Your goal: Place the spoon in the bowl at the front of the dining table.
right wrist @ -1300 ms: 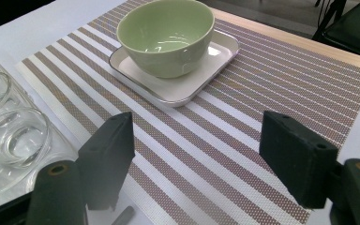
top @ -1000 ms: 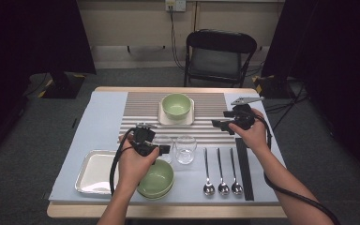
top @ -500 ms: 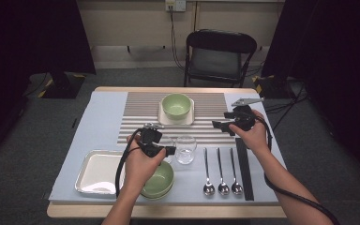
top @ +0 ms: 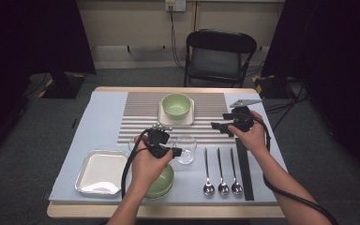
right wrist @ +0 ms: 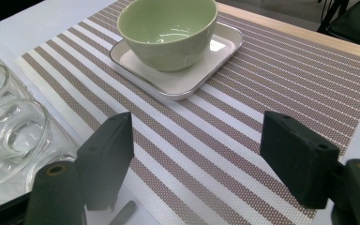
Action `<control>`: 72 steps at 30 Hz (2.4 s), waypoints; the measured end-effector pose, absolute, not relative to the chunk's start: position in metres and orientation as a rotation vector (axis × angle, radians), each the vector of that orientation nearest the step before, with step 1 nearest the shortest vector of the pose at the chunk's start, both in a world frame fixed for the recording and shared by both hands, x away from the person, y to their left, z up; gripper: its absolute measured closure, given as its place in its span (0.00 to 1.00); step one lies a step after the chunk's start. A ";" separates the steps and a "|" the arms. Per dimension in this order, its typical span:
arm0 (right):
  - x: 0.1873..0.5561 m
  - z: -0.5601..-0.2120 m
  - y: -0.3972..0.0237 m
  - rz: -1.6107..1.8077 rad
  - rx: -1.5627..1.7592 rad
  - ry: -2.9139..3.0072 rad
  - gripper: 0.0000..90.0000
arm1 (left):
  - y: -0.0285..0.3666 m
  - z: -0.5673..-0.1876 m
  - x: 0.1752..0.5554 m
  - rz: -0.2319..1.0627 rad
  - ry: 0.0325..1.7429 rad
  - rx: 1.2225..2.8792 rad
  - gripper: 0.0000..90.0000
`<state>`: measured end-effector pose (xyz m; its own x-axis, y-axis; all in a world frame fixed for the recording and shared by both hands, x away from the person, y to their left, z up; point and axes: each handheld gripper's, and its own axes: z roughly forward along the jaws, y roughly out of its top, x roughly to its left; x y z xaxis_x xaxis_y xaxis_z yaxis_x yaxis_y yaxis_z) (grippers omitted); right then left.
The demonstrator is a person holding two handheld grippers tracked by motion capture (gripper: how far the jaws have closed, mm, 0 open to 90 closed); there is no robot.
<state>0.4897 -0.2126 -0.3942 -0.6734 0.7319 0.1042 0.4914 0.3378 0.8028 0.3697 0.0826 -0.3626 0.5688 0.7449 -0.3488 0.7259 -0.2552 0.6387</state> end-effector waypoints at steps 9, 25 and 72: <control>0.489 -0.394 -0.215 1.257 1.109 2.328 0.28 | 0.073 -0.363 0.367 0.023 1.152 2.015 1.00; 0.488 -0.394 -0.213 1.252 1.099 2.333 0.28 | 0.055 -0.369 0.365 0.014 1.137 2.026 1.00; 0.487 -0.399 -0.210 1.247 1.092 2.356 0.28 | 0.013 -0.391 0.354 0.036 1.159 2.054 1.00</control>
